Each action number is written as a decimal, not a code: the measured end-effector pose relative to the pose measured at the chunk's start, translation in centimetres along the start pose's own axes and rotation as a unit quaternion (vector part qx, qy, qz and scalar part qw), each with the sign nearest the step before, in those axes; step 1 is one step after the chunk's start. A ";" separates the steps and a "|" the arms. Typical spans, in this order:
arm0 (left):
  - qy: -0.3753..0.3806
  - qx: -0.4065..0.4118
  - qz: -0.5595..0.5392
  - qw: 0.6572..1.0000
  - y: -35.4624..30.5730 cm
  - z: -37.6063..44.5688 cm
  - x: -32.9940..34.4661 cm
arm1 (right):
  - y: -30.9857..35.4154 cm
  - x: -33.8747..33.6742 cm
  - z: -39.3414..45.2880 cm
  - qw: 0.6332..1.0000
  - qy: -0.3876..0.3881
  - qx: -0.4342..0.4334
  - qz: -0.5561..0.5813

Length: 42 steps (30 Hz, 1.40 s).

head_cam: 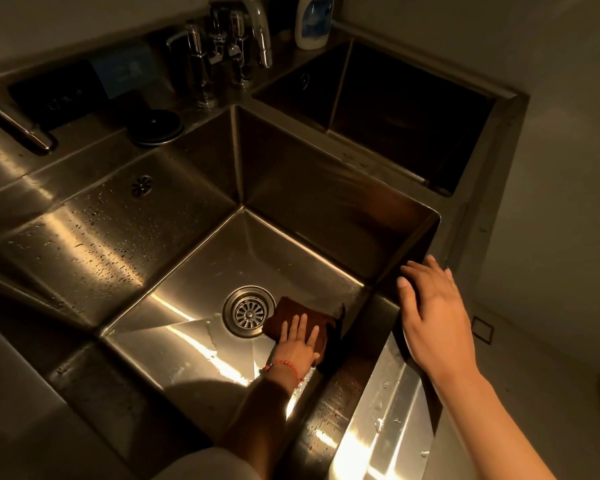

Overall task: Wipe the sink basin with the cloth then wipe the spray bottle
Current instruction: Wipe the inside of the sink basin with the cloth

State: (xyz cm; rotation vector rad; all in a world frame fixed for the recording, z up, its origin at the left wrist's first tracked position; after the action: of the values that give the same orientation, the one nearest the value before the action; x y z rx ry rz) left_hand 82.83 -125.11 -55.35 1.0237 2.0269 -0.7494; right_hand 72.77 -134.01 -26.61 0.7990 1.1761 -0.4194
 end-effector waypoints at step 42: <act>0.011 -0.099 -0.133 0.986 -0.4 -6.1 2.1 | 2.6 0.4 -2.9 0.999 0.047 -0.023 -0.016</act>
State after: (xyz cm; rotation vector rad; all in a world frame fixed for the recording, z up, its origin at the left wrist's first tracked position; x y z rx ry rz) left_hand 79.53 -119.89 -53.54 0.6589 2.2323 -0.6554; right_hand 72.79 -130.03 -26.62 0.7675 1.2823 -0.3824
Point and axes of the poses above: each hand's wrist, its own z-axis towards the middle knuckle, its own x-axis out of the palm, y = z × x, the point moved 6 cm from there along z, towards the middle knuckle, and after that the axes turned 7 degrees about -z, right-handed, at the moved point
